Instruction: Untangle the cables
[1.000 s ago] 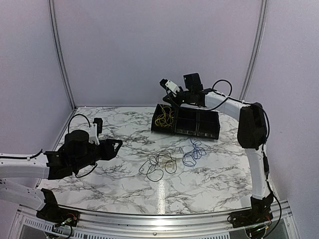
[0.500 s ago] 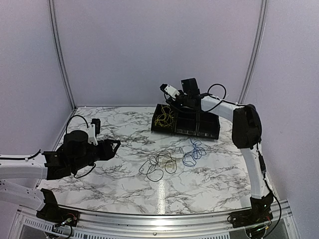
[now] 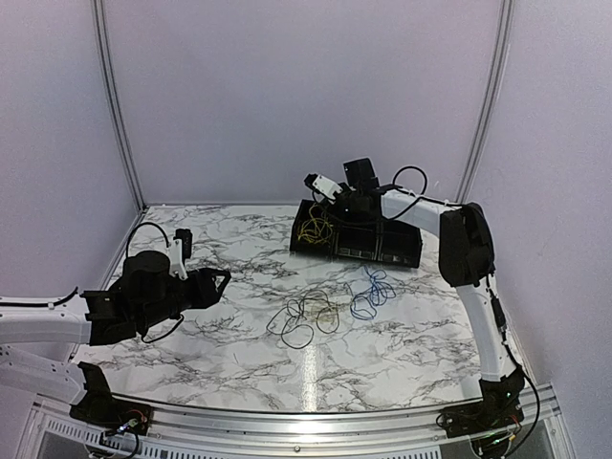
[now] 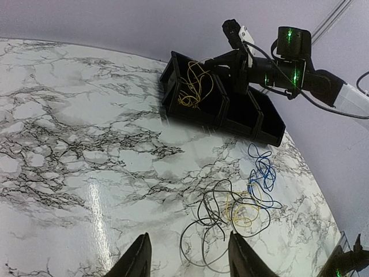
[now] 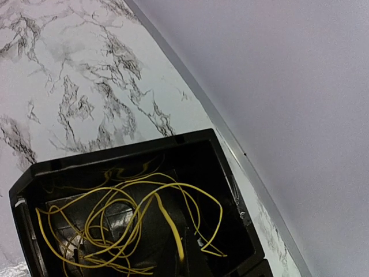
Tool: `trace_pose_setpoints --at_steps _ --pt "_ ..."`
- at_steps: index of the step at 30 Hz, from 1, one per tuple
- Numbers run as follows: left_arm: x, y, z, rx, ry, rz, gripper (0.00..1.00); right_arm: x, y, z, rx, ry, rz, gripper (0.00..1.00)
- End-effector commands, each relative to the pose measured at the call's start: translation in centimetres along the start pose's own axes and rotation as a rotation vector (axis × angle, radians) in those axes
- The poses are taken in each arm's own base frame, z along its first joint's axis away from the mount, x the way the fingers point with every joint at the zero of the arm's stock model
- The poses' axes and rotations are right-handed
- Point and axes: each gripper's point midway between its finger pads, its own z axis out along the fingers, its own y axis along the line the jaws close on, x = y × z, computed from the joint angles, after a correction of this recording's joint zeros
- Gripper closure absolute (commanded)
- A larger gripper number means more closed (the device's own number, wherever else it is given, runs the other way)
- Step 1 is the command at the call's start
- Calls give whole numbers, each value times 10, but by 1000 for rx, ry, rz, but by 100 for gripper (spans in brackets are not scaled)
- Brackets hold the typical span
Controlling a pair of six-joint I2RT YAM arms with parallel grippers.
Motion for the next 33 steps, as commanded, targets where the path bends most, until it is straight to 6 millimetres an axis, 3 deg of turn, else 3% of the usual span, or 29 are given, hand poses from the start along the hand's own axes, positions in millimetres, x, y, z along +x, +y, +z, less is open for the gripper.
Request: trace_pose_setpoints --at_steps 1,6,17,22,25,27,29,33 --pt "5 6 3 -27 17 12 52 8 0 -6 -11 61 -35 95" --pt "8 1 10 -20 43 56 51 -2 -7 -24 1 81 -66 87" --pt "13 -24 32 47 117 143 50 -26 -14 -91 15 119 -95 45" --pt "21 -36 41 98 169 183 49 -34 -3 -129 -19 110 -100 41" --pt "27 -46 45 142 210 203 50 -41 25 -160 -122 57 -81 42" --pt "35 -48 48 156 244 206 51 -52 51 -191 -205 -12 -78 45" --pt "45 -50 50 175 285 204 53 -48 88 -212 -297 -43 -116 48" --pt "56 -56 59 199 339 191 53 -20 169 -238 -484 -38 -264 56"
